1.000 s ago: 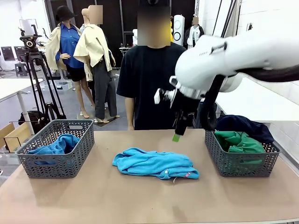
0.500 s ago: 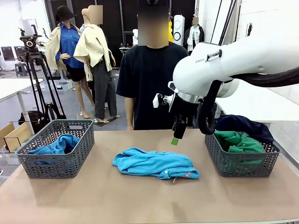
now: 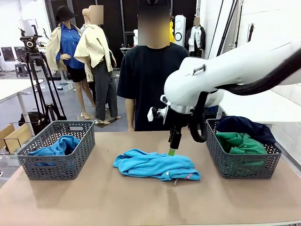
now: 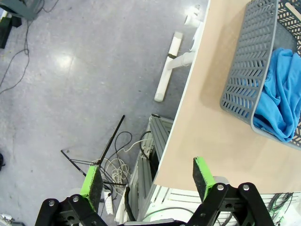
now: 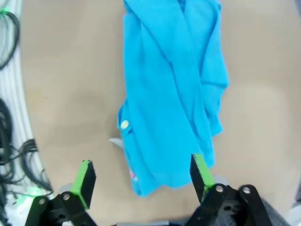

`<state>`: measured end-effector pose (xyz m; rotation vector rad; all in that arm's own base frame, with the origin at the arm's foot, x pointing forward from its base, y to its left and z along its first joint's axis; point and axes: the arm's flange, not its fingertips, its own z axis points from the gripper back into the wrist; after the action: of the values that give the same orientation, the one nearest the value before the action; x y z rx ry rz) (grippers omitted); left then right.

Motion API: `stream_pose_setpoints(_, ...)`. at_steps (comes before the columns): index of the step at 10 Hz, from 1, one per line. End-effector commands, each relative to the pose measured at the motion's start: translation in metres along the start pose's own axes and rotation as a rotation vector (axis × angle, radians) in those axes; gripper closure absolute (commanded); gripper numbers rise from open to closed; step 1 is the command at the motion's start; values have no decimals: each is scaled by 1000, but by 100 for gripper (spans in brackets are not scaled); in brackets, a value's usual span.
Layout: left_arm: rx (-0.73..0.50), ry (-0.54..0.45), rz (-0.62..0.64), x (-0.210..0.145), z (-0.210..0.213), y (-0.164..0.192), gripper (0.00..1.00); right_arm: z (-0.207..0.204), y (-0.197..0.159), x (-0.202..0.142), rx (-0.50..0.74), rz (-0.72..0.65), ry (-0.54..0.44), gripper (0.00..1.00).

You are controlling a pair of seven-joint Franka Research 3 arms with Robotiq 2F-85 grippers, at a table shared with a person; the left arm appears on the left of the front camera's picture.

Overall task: Sort the tops and bottoms.
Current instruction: Lift clothes from the center of the table with your right hand.

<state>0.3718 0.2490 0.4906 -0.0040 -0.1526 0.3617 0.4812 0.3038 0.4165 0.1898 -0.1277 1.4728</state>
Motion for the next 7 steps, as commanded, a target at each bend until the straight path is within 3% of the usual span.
stream_pose_setpoints(1, -6, 3, 0, -1, 0, 2, 0, -21, -21, 27, 57, 54, 79, 0)
stream_pose_setpoints(3, -6, 3, 0, -1, 0, 2, 0, -51, -25, 36, 109, 67, 125, 0)
stream_pose_setpoints(7, -6, 3, 0, -1, 0, 2, 0, -93, -14, 39, 97, 74, 177, 0)
